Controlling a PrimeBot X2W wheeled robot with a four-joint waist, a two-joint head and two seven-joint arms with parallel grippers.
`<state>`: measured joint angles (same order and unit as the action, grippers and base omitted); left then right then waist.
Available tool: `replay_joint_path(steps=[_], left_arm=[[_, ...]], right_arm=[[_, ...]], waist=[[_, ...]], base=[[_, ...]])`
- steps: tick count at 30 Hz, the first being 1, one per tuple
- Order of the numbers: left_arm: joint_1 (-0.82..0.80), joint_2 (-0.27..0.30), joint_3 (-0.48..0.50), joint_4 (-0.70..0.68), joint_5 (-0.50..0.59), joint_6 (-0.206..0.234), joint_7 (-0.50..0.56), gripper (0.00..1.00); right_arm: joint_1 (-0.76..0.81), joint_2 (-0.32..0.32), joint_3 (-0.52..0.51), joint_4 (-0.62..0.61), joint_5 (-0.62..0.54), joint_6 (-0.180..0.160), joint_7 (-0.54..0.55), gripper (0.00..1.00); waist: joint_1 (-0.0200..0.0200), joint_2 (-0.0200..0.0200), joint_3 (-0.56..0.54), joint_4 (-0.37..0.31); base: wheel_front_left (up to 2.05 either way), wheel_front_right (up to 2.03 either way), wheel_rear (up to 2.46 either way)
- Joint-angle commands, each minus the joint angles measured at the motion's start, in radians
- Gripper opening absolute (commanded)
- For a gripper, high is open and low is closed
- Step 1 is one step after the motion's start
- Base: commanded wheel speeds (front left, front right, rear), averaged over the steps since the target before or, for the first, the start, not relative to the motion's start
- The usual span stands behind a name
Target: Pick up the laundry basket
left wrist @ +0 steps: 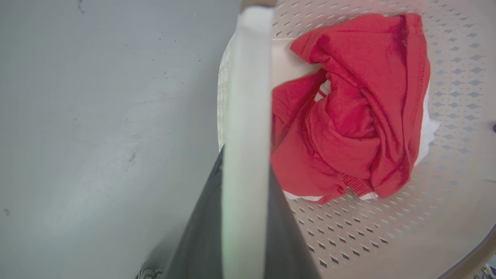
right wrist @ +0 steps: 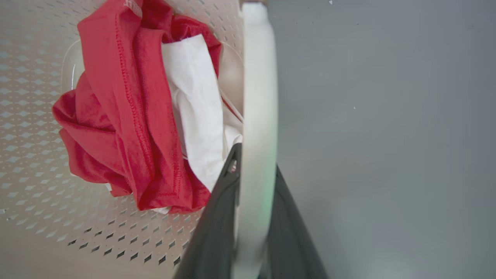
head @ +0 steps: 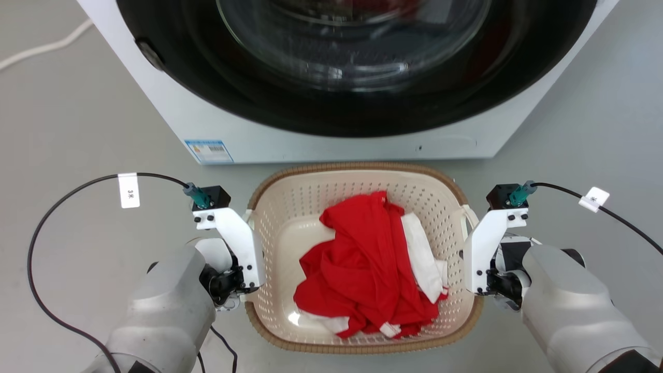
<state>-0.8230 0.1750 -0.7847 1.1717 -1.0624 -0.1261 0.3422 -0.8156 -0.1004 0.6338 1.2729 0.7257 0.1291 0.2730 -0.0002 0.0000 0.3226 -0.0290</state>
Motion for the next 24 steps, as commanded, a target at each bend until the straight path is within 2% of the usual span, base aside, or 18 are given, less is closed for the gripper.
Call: replay_joint_path(steps=[1, 8, 24], left_arm=[[0.005, -0.013, -0.006, -0.004, -0.019, -0.008, 0.035, 0.0], [0.016, -0.02, -0.025, 0.006, -0.052, -0.009, 0.129, 0.0], [0.076, -0.021, -0.057, 0.024, -0.09, -0.009, 0.205, 0.0]], right_arm=[[0.016, -0.002, 0.014, -0.011, 0.014, 0.003, 0.04, 0.0], [0.03, -0.011, 0.037, -0.025, 0.056, 0.003, 0.155, 0.0], [0.085, -0.013, 0.078, -0.016, 0.107, 0.003, 0.296, 0.0]], waist=[[0.0002, 0.0, -0.066, 0.009], [0.0002, 0.0, -0.156, 0.018], [0.0002, 0.0, -0.298, 0.01]], base=[[0.0, 0.0, 0.0], [0.0, 0.0, 0.0], [0.0, 0.0, 0.0]])
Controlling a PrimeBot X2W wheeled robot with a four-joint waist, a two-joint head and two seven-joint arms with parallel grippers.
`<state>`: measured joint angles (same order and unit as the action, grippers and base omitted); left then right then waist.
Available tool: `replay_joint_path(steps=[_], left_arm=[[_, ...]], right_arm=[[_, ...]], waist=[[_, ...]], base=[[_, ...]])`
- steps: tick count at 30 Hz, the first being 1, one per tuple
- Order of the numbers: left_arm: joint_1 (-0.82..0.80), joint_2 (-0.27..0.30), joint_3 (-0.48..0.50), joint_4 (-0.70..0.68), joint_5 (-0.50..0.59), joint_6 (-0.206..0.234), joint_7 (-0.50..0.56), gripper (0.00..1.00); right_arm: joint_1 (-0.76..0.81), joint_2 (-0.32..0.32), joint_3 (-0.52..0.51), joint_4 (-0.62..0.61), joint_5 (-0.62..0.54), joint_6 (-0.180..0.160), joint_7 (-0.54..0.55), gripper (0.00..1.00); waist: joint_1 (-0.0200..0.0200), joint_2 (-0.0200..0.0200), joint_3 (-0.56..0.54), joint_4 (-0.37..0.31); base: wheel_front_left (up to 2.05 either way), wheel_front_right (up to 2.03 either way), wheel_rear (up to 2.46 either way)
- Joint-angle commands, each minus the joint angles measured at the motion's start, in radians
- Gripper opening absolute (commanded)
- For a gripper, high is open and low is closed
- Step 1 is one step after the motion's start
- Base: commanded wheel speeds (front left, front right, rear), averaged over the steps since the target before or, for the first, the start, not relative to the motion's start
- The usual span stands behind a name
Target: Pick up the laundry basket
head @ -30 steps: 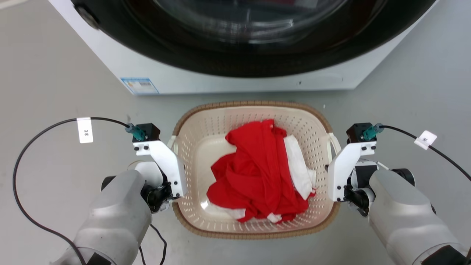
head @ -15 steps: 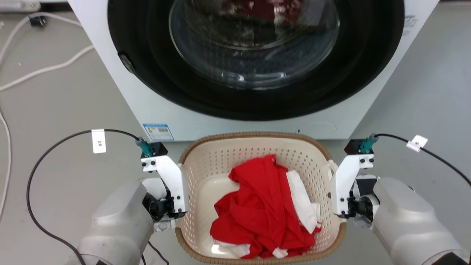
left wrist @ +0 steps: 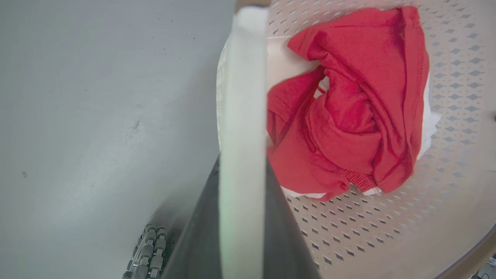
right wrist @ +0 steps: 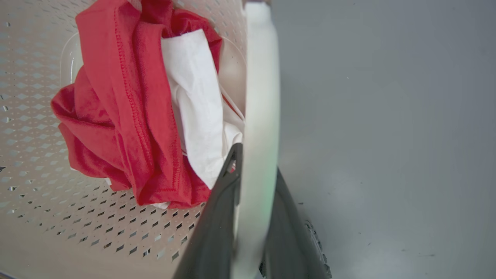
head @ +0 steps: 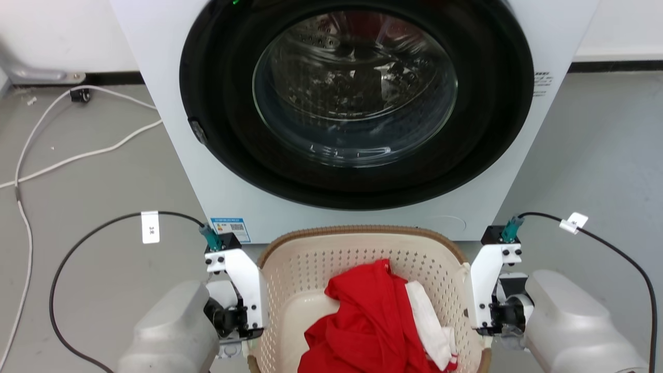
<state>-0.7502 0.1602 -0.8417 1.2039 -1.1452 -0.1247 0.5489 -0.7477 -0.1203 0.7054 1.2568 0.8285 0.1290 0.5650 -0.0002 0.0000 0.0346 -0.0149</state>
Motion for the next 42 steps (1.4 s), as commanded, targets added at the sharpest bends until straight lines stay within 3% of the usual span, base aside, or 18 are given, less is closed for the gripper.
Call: replay_joint_path(steps=[1, 42], left_arm=[[0.009, -0.007, -0.003, -0.007, -0.007, -0.01, 0.0, 0.0], [0.056, -0.025, -0.055, -0.014, -0.062, -0.01, -0.033, 0.0]], right_arm=[[0.023, 0.007, 0.009, 0.002, 0.006, 0.003, 0.008, 0.0], [0.029, 0.007, 0.067, 0.013, 0.054, 0.003, 0.018, 0.0]], waist=[[0.0002, 0.0, -0.017, -0.005], [0.0002, 0.0, -0.038, -0.013]], base=[[0.0, 0.0, 0.0], [0.0, 0.0, 0.0]])
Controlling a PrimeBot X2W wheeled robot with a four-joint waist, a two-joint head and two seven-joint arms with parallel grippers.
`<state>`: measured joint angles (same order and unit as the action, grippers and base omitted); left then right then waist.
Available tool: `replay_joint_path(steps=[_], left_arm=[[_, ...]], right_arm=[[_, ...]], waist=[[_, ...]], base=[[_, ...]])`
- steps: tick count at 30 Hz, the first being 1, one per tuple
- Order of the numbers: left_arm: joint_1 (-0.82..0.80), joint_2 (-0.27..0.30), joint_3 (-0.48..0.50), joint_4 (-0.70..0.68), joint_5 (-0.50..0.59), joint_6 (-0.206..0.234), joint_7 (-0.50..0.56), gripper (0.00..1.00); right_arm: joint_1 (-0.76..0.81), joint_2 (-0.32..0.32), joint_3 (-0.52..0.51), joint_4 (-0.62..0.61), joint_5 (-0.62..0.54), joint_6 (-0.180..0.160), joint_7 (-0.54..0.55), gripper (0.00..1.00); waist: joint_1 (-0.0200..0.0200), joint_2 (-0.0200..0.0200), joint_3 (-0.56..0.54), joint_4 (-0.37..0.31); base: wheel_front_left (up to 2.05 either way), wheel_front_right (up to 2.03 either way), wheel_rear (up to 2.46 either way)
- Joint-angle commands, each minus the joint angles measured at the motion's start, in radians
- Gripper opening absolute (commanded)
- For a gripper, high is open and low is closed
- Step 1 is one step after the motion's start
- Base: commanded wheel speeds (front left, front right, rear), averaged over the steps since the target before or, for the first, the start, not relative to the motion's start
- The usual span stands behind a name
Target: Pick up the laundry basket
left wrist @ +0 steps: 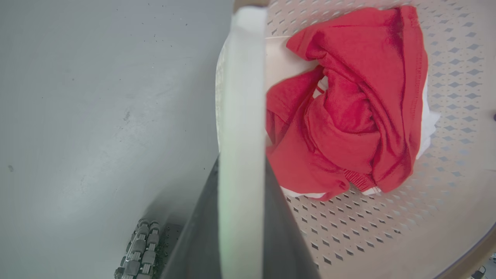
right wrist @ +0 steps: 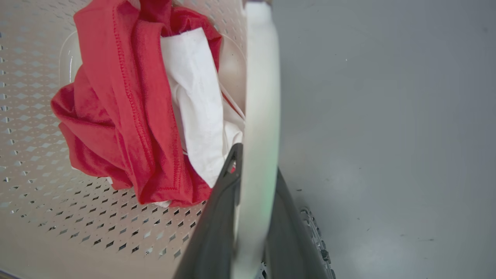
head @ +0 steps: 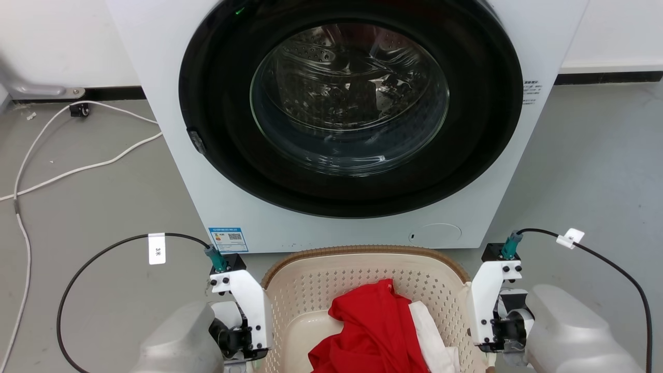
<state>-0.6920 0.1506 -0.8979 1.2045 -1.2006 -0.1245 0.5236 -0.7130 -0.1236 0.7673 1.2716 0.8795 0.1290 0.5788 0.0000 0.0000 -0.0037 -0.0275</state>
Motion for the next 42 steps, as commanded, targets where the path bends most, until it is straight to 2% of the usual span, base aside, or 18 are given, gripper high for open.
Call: replay_joint_path(steps=[1, 42], left_arm=[[0.0, -0.014, 0.0, -0.015, -0.009, -0.011, -0.01, 0.0], [-0.004, -0.025, -0.027, -0.005, -0.059, -0.011, -0.034, 0.0]], right_arm=[[-0.006, 0.011, 0.006, -0.001, 0.005, 0.003, 0.003, 0.0], [-0.014, 0.01, 0.038, 0.009, 0.036, 0.003, 0.005, 0.0]], waist=[[0.0, 0.0, 0.001, -0.001], [0.0, 0.0, 0.002, -0.003]], base=[[0.0, 0.0, 0.0], [0.0, 0.0, 0.0]])
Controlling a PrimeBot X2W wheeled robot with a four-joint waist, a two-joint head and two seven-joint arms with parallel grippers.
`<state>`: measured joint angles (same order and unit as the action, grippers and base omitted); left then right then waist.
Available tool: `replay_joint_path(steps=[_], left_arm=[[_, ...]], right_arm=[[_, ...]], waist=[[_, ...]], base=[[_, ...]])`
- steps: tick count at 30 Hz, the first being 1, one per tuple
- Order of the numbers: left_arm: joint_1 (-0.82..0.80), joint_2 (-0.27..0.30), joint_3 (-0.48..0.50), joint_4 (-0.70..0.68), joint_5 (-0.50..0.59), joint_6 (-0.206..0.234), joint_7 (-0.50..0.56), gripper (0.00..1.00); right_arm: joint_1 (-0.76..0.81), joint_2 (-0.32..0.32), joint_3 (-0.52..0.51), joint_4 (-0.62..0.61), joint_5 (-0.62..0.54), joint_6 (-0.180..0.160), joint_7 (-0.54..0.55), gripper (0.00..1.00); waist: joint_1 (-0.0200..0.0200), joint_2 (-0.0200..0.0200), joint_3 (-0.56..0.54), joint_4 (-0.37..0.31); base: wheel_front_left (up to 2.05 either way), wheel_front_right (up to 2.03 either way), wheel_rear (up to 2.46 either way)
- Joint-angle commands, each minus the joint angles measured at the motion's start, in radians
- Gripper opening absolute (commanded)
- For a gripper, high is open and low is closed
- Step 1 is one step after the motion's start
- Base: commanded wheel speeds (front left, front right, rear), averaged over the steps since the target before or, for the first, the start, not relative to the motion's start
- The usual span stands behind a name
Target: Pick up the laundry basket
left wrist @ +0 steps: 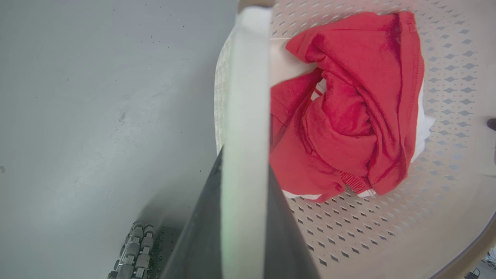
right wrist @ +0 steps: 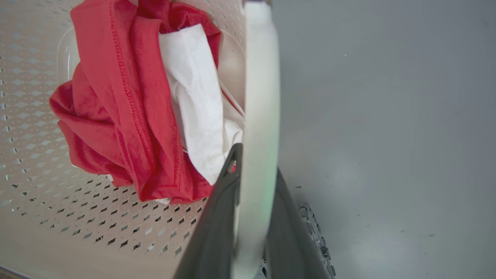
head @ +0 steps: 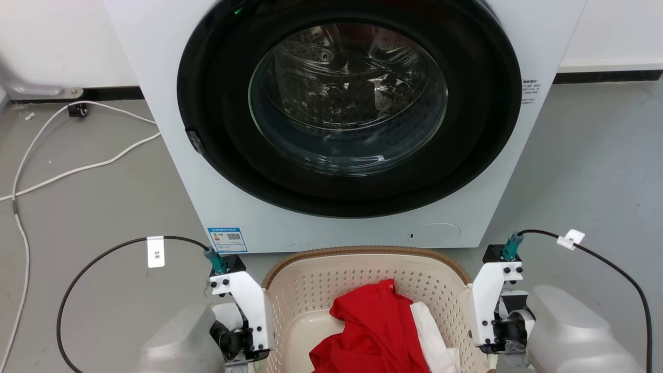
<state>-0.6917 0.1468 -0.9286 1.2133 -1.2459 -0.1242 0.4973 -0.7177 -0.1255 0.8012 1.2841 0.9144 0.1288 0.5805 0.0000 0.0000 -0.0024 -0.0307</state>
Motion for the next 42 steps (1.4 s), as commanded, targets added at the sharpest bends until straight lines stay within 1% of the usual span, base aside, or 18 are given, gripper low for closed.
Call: replay_joint_path(steps=[1, 42], left_arm=[[-0.005, -0.021, 0.002, -0.014, -0.014, -0.012, -0.009, 0.0], [-0.009, -0.021, -0.028, -0.005, -0.042, -0.012, -0.029, 0.0]], right_arm=[[-0.009, 0.013, 0.005, -0.003, 0.002, 0.004, 0.003, 0.0], [-0.011, 0.016, 0.016, 0.002, 0.029, 0.004, 0.011, 0.0]], waist=[[0.0, 0.0, 0.0, -0.001], [0.0, 0.0, 0.006, 0.001]], base=[[0.0, 0.0, 0.0], [0.0, 0.0, 0.0]])
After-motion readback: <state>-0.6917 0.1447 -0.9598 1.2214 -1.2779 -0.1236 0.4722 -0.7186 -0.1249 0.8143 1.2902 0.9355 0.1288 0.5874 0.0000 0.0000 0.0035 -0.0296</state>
